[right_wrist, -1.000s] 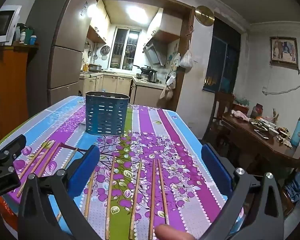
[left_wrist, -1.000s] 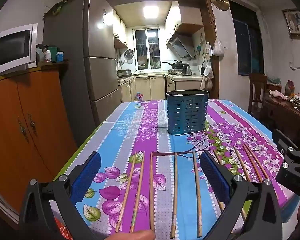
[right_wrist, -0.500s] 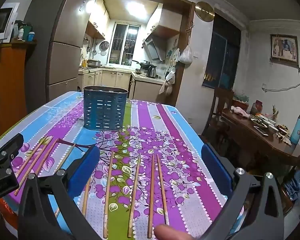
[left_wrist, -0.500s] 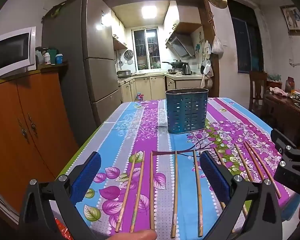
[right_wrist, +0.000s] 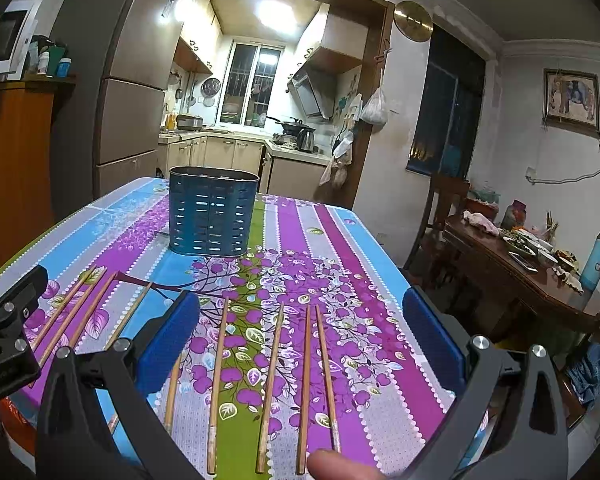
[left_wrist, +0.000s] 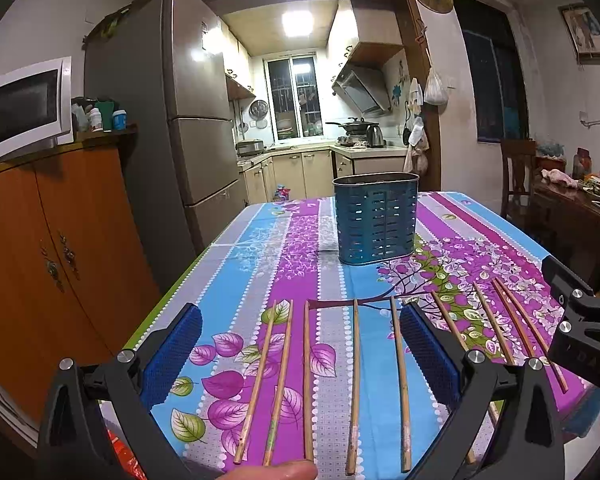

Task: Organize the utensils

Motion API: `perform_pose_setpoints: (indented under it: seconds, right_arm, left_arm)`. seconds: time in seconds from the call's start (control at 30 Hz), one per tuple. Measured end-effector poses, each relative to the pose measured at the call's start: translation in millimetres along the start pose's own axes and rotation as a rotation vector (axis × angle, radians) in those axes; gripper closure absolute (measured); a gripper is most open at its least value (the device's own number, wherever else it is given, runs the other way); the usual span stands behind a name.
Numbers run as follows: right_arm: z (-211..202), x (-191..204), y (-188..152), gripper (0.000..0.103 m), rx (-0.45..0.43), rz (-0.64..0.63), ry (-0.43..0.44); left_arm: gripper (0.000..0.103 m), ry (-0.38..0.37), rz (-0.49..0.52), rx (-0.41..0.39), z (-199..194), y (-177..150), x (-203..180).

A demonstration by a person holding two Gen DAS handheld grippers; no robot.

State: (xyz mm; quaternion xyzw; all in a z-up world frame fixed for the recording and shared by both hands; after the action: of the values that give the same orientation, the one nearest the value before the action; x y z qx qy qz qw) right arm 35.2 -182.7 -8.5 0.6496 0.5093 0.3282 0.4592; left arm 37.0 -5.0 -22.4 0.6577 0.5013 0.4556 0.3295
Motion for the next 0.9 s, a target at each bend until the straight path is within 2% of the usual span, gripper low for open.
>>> perform_pose_setpoints:
  seconds: [0.9]
  right_arm:
    - [0.2, 1.0, -1.5, 0.005, 0.010, -0.010, 0.002]
  left_arm:
    - [0.004, 0.006, 0.016, 0.015, 3.6, -5.4, -2.9]
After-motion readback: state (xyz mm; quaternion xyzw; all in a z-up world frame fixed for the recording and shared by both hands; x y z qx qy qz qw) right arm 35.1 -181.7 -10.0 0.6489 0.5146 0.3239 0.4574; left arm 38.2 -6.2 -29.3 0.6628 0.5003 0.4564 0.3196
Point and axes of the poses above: each gripper's, at about its wrist camera, not at the fingertips, and z roughly the way its jaws point, x to its left, y to its top, the point moved 4 cm from there along z, roughly the way its jaws point, and after that the axes turned 9 degrees about z, right-handed, at the moved point
